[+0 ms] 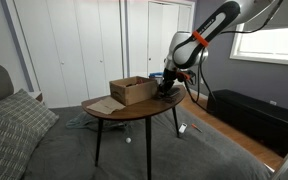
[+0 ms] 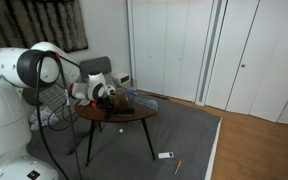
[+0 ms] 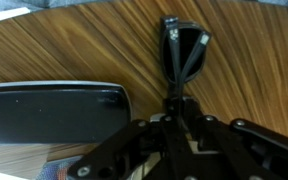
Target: Place the pair of sunglasses on the right side of the table then pull the box forward
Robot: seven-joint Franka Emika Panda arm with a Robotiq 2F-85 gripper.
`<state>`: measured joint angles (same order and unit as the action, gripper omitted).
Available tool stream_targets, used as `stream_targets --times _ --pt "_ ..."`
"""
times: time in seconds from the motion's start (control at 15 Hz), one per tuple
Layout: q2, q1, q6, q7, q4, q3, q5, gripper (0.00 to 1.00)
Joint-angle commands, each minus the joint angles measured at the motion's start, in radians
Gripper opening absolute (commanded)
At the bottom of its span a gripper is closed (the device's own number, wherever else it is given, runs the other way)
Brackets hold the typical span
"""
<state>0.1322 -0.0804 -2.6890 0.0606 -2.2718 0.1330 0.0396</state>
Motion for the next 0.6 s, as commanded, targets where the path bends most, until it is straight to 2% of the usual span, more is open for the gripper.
stream_targets --times 0.0,0.13,0.33,0.53 --pt "0.005 -0.002 0.029 0.036 0.017 -0.006 -0.019 0.04" --pt "-0.007 -0.001 0.041 0.036 0.017 -0.005 -0.026 0.00" --pt "-0.049 0.006 0.109 0.044 0.026 0.001 -0.097 0.01" --pt "-0.102 0.015 0.181 0.010 0.049 -0.023 -0.114 0.01"
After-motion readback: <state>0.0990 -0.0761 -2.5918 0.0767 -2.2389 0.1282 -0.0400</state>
